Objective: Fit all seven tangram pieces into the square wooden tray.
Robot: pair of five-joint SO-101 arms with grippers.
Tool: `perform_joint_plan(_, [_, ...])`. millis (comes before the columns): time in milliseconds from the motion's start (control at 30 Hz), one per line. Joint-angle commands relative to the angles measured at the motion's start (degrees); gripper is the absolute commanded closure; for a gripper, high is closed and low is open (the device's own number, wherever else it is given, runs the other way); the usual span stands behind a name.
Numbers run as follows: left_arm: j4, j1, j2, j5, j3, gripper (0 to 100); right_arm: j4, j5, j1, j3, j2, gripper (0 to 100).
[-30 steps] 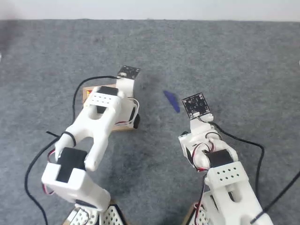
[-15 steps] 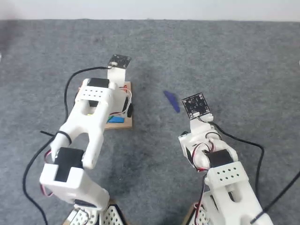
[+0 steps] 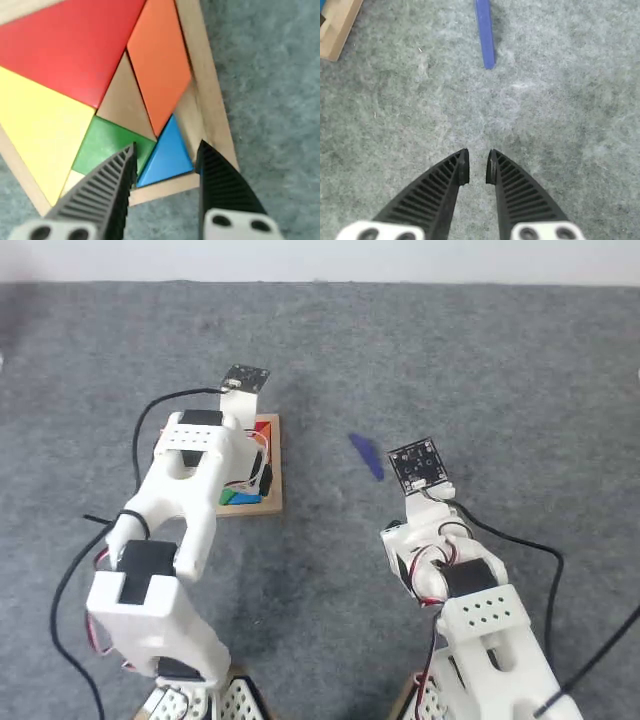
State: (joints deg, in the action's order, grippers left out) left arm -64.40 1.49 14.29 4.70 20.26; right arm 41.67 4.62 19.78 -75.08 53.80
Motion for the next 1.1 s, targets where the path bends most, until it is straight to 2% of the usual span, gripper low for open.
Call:
perform_joint_plan(0, [-0.79,-0.97,-1.58,0.70,-1.36,82,-1.27,0.53,-0.92,0.35,1.54,92.0])
perform_joint_plan(200, [-1.58,-2.90,-3.96,0.35,-0.57,82,-1.27,0.53,-0.92,0.35,1.54,92.0])
perform_joint_plan(400, [-1.58,-2.02,2.37,0.53,0.75,82,-1.27,0.62,-0.92,0.35,1.54,92.0])
perform_joint_plan(533, [-5.10,-2.02,3.16,0.79,0.57,82,-1.27,0.70,-0.92,0.35,1.54,92.0])
perform_joint_plan(900, [-8.35,-2.55,0.44,6.15,2.51,82,-1.27,0.70,-0.92,0.35,1.54,92.0])
perform_joint_plan(1067, [-8.09,-7.12,-0.09,9.05,4.70,82,-1.27,0.70,-0.92,0.35,1.54,92.0])
